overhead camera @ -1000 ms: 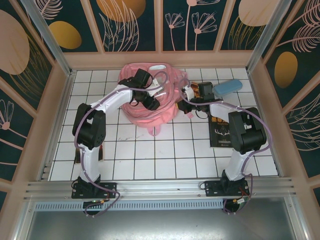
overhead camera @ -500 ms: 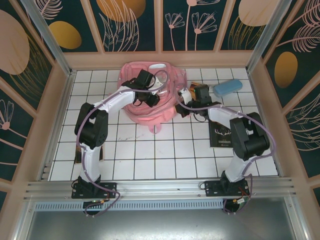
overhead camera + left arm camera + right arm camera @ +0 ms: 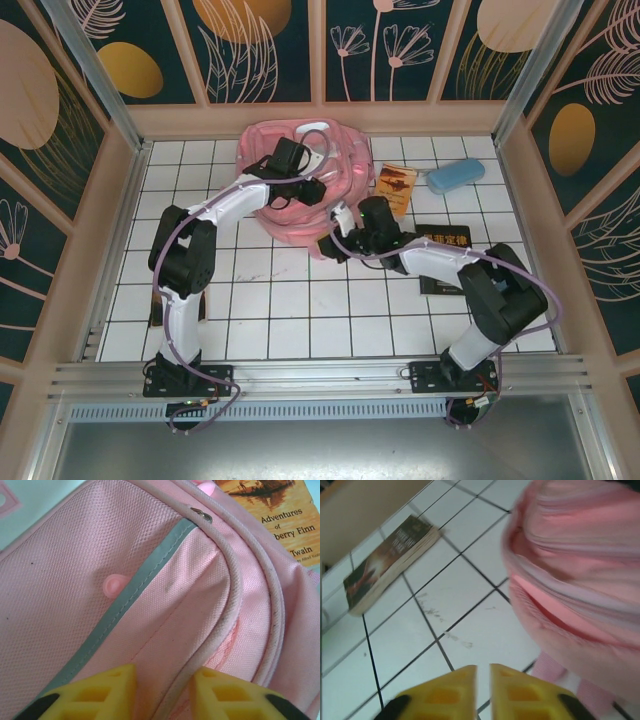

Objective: Pack books, pencil case, and school supplies into a backpack

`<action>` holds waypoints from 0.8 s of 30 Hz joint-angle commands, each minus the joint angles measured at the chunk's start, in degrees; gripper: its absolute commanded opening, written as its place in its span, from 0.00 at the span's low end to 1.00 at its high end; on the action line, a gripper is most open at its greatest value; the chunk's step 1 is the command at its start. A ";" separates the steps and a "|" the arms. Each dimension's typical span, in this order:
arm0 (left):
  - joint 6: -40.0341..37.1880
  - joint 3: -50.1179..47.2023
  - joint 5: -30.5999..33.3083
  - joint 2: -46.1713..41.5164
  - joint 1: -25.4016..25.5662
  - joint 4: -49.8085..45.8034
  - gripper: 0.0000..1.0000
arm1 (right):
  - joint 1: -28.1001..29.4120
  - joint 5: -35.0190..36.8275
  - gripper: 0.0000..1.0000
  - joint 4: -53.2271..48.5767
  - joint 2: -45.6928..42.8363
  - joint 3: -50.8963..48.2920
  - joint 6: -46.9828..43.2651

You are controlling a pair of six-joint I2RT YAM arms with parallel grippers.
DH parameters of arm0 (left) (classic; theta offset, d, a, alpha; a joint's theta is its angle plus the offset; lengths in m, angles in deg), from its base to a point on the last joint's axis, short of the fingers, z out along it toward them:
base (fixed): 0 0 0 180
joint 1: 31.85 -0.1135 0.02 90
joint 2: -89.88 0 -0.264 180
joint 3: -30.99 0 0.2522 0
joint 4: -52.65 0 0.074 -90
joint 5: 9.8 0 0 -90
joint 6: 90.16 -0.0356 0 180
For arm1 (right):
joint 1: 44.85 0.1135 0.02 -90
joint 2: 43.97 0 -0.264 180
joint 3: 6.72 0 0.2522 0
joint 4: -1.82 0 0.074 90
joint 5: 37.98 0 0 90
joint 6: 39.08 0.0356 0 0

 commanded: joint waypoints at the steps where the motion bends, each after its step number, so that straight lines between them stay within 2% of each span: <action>1: 6.02 -0.51 1.01 -4.84 -1.80 1.96 0.43 | -4.81 1.93 0.30 6.92 -6.98 -4.19 9.22; 5: 12.06 -4.62 3.72 -9.16 -2.97 1.31 0.52 | -10.06 7.10 0.59 2.52 -9.96 -3.24 16.42; 7: 14.65 -6.43 6.15 -11.39 -3.23 0.53 0.55 | -11.76 9.99 0.66 -2.27 -8.04 0.56 20.72; 8: 16.14 -6.99 7.42 -12.43 -3.18 -0.34 0.56 | -13.01 8.70 0.68 -4.55 -6.10 3.30 23.08; 10: 18.65 -8.35 9.80 -14.45 -3.16 -1.78 0.59 | -14.54 5.29 0.68 -7.11 -2.37 7.75 27.88; 15: 24.16 -12.85 12.32 -19.34 -3.16 -3.55 0.63 | -15.93 7.80 0.67 -14.04 6.06 16.11 40.91; 21: 27.76 -16.77 11.60 -23.75 -3.20 -4.00 0.65 | -15.71 12.23 0.62 -19.67 12.06 21.35 46.41; 24: 29.01 -17.51 10.81 -23.84 -3.16 -4.09 0.65 | -15.58 11.38 0.61 -20.73 14.05 22.74 46.37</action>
